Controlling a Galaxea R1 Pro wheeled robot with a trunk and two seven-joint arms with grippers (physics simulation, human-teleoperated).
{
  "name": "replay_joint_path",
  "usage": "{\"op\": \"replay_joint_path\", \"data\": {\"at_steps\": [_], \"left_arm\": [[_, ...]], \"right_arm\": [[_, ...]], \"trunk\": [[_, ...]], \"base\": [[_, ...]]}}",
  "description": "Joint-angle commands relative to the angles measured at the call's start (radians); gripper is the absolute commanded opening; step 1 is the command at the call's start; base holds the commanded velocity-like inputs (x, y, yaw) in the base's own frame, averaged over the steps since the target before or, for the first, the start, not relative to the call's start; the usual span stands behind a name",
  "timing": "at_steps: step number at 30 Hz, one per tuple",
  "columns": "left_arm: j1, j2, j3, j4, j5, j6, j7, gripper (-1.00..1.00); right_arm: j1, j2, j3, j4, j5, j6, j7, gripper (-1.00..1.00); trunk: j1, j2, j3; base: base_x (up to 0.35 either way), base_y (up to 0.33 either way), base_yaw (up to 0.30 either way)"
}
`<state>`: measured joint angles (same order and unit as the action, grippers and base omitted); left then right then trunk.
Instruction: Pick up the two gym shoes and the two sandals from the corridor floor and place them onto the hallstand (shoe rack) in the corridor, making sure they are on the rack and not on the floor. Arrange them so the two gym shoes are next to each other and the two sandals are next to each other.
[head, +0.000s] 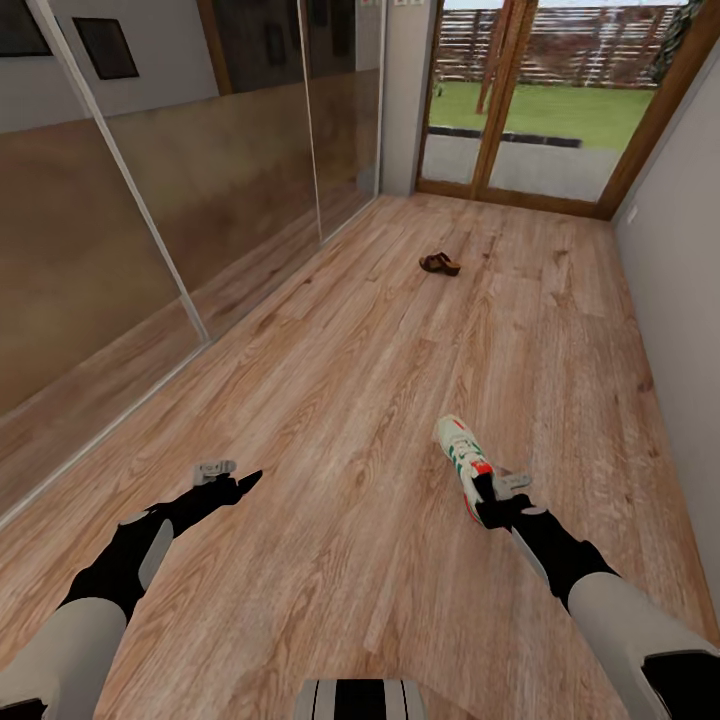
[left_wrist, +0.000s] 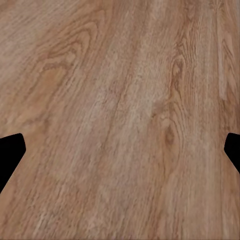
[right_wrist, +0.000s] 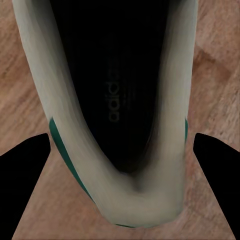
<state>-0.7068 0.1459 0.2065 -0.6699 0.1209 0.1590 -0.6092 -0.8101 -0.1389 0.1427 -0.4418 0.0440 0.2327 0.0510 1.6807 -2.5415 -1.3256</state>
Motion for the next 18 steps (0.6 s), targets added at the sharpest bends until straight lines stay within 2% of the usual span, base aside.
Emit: {"op": "replay_joint_path", "data": {"at_steps": [1, 8, 18], "left_arm": [[0.0, 0.0, 0.002, 0.0, 0.01, 0.011, -0.005, 1.0], [0.0, 0.0, 0.002, -0.001, 0.011, 0.011, -0.007, 1.0], [0.0, 0.0, 0.001, -0.002, 0.011, 0.014, -0.007, 1.0]], "right_arm": [[0.0, -0.001, 0.003, 0.001, 0.005, 0.001, 0.002, -1.0], [0.0, 0.0, 0.003, 0.014, -0.002, -0.018, 0.003, -1.0], [0.0, 0.0, 0.002, 0.017, -0.004, -0.023, 0.004, -1.0]], "trunk": [[0.0, 0.0, -0.001], [0.0, 0.0, -0.001], [-0.005, 0.002, 0.038]], "base": [[0.019, -0.006, 0.0], [0.009, -0.003, 0.0], [0.001, 0.0, 0.0]]}}
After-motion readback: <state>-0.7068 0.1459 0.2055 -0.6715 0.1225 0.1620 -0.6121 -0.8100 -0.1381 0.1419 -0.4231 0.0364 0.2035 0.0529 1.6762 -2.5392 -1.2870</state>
